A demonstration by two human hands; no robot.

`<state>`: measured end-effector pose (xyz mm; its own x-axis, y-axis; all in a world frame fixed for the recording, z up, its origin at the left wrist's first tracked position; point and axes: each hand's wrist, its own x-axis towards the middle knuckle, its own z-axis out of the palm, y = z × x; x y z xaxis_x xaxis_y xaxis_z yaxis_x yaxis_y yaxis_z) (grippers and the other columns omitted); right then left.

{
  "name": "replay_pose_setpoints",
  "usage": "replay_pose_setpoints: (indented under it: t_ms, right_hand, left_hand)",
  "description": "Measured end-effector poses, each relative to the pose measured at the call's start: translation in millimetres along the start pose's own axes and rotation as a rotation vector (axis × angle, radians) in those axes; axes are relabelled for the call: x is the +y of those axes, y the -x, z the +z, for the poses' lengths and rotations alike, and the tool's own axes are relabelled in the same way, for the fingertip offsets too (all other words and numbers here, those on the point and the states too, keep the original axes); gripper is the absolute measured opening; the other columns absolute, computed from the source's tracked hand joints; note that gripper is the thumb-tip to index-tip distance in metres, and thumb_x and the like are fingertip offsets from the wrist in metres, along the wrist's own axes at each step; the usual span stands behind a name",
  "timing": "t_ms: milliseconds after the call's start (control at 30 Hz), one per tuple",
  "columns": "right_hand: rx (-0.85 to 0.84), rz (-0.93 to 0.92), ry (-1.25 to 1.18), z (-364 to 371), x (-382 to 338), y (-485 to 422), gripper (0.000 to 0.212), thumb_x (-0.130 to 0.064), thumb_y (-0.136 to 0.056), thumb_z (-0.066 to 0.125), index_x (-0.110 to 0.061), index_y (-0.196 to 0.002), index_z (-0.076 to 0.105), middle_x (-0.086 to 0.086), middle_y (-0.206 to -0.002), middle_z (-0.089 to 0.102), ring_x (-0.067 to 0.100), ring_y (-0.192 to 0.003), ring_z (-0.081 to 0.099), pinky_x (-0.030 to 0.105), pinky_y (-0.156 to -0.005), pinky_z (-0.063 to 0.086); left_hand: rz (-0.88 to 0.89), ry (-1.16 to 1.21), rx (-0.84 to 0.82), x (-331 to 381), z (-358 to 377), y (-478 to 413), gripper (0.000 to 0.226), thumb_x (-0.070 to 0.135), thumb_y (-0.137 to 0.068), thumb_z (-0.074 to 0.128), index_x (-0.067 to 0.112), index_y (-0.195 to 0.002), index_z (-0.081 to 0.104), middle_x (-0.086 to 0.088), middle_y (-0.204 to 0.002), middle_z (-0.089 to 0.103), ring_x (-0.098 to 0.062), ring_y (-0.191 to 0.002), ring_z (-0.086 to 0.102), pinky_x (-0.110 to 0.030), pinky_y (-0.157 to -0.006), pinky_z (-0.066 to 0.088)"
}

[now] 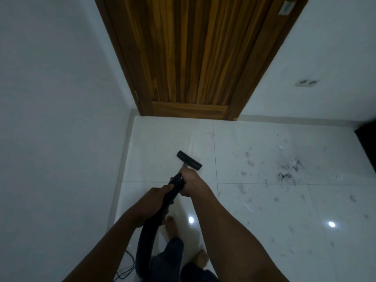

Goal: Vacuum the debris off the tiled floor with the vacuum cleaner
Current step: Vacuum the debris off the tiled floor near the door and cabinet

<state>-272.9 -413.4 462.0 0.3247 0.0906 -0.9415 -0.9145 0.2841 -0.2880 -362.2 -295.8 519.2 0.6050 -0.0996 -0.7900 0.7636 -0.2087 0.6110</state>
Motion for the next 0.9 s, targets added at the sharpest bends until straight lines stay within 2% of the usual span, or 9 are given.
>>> replay_pose_setpoints:
  t_ms: [67, 167, 267, 400, 567, 667, 800, 900]
  right_hand:
    - [0.001, 0.007, 0.018, -13, 6, 6, 0.022, -0.026, -0.101, 0.047, -0.005, -0.101, 0.052, 0.017, -0.09, 0.059, 0.025, -0.074, 0.059, 0.034, -0.051, 0.053]
    - [-0.038, -0.002, 0.096, -32, 10, 11, 0.021, -0.013, -0.098, 0.046, -0.003, -0.116, 0.05, 0.017, -0.088, 0.061, 0.025, -0.07, 0.062, 0.03, -0.047, 0.055]
    - [-0.02, 0.017, 0.143, -44, 13, 19, 0.017, -0.01, -0.096, 0.047, -0.001, -0.11, 0.051, 0.017, -0.085, 0.061, 0.024, -0.069, 0.061, 0.029, -0.045, 0.054]
    - [-0.003, 0.027, 0.171, -61, 18, 14, 0.025, -0.015, -0.097, 0.049, -0.002, -0.119, 0.052, 0.018, -0.097, 0.061, 0.026, -0.073, 0.061, 0.03, -0.04, 0.054]
    - [0.011, 0.027, 0.155, -76, 10, 11, 0.018, -0.015, -0.097, 0.052, -0.003, -0.111, 0.053, 0.015, -0.085, 0.061, 0.023, -0.07, 0.061, 0.03, -0.045, 0.056]
    - [0.023, 0.015, 0.198, -81, 4, 5, 0.019, -0.014, -0.097, 0.05, -0.003, -0.112, 0.054, 0.016, -0.087, 0.06, 0.025, -0.07, 0.061, 0.03, -0.045, 0.055]
    - [0.083, 0.023, 0.247, -81, -12, -11, 0.019, -0.014, -0.097, 0.05, -0.002, -0.111, 0.054, 0.014, -0.086, 0.056, 0.027, -0.072, 0.056, 0.038, -0.066, 0.054]
    - [0.113, 0.019, 0.262, -76, -29, -26, 0.026, -0.019, -0.097, 0.052, -0.001, -0.116, 0.055, 0.016, -0.089, 0.062, 0.029, -0.075, 0.061, 0.039, -0.058, 0.053]
  left_hand:
    - [0.004, -0.013, 0.022, -5, 13, 5, 0.058, 0.053, -0.1, 0.042, 0.001, -0.087, 0.066, -0.012, -0.063, 0.06, -0.026, -0.054, 0.057, -0.034, -0.054, 0.05]
    - [0.034, 0.004, 0.02, -13, 28, 11, 0.058, 0.053, -0.1, 0.041, 0.002, -0.086, 0.066, -0.009, -0.061, 0.061, -0.025, -0.055, 0.058, -0.035, -0.057, 0.05]
    - [0.052, -0.012, 0.03, -21, 44, 13, 0.059, 0.052, -0.101, 0.039, 0.002, -0.086, 0.067, -0.01, -0.064, 0.061, -0.024, -0.056, 0.059, -0.035, -0.062, 0.051]
    - [0.034, -0.017, 0.038, -24, 63, 10, 0.058, 0.05, -0.102, 0.04, -0.001, -0.094, 0.068, -0.01, -0.065, 0.062, -0.022, -0.056, 0.06, -0.033, -0.061, 0.051]
    - [0.036, 0.04, 0.013, -22, 71, 8, 0.049, 0.038, -0.101, 0.046, -0.007, -0.108, 0.065, -0.014, -0.071, 0.062, -0.023, -0.058, 0.059, -0.032, -0.058, 0.05]
    - [0.028, 0.009, -0.007, -19, 73, -1, 0.049, 0.039, -0.101, 0.045, -0.006, -0.107, 0.065, -0.013, -0.072, 0.063, -0.023, -0.058, 0.059, -0.033, -0.06, 0.049]
    - [-0.04, 0.028, -0.043, -7, 72, -21, 0.048, 0.04, -0.102, 0.043, -0.002, -0.103, 0.067, -0.011, -0.07, 0.062, -0.02, -0.056, 0.057, -0.031, -0.059, 0.047]
    - [-0.045, 0.011, -0.058, 8, 67, -40, 0.045, 0.039, -0.102, 0.043, 0.001, -0.099, 0.067, -0.008, -0.068, 0.061, -0.019, -0.055, 0.056, -0.031, -0.059, 0.046]
